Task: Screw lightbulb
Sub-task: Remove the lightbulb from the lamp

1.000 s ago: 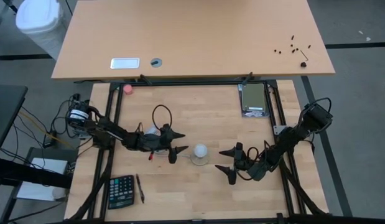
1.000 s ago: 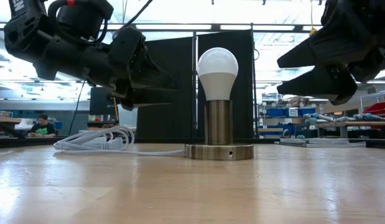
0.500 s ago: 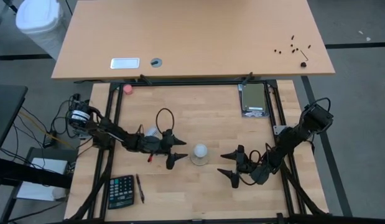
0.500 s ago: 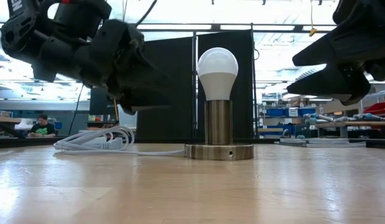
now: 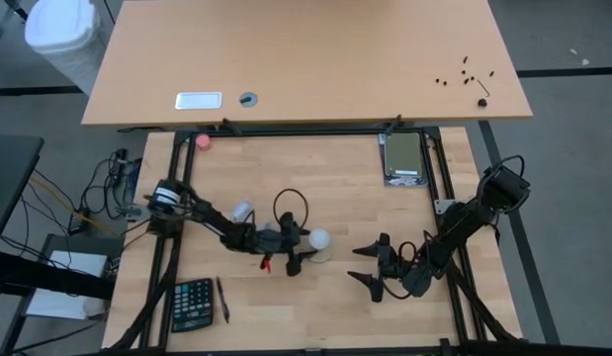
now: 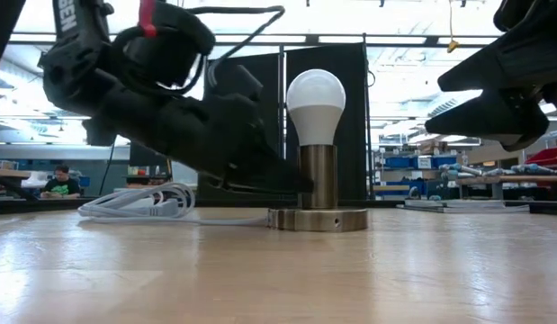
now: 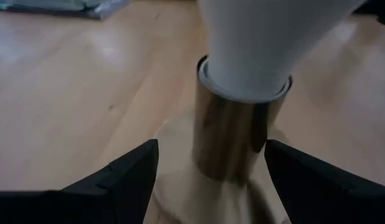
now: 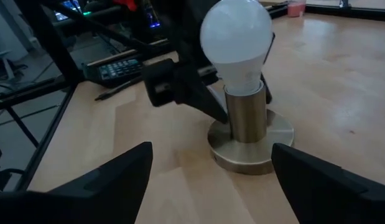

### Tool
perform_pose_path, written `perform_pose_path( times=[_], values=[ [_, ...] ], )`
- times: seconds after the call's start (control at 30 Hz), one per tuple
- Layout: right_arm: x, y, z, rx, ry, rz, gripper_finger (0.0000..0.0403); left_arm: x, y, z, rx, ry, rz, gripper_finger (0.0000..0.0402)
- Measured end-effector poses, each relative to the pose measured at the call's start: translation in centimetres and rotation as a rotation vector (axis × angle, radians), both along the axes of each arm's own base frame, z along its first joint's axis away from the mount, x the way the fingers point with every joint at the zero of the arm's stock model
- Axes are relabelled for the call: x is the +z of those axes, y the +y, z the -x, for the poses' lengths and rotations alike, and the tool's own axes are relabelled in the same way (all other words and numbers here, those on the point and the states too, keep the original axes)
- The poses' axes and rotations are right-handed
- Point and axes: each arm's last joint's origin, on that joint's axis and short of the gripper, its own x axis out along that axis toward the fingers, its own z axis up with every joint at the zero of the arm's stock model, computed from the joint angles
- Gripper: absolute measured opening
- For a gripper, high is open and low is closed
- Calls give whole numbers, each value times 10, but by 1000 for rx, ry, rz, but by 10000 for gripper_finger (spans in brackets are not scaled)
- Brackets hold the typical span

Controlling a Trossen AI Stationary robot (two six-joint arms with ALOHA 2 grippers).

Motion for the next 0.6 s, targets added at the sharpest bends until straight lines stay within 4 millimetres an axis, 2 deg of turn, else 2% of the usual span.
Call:
perform_pose_path(
  times=[0.13, 0.33, 0.6],
  values=[
    [-1, 0, 0, 2, 6, -10, 326, 2, -2, -10, -2, -22, -17, 300],
    [-2, -6, -5, 11, 31, -12, 311, -5, -2, -17, -1, -3, -39, 296],
    [-2, -13, -11, -13, 39, -4, 309, -12, -3, -24, 3, 4, -45, 232]
  ],
)
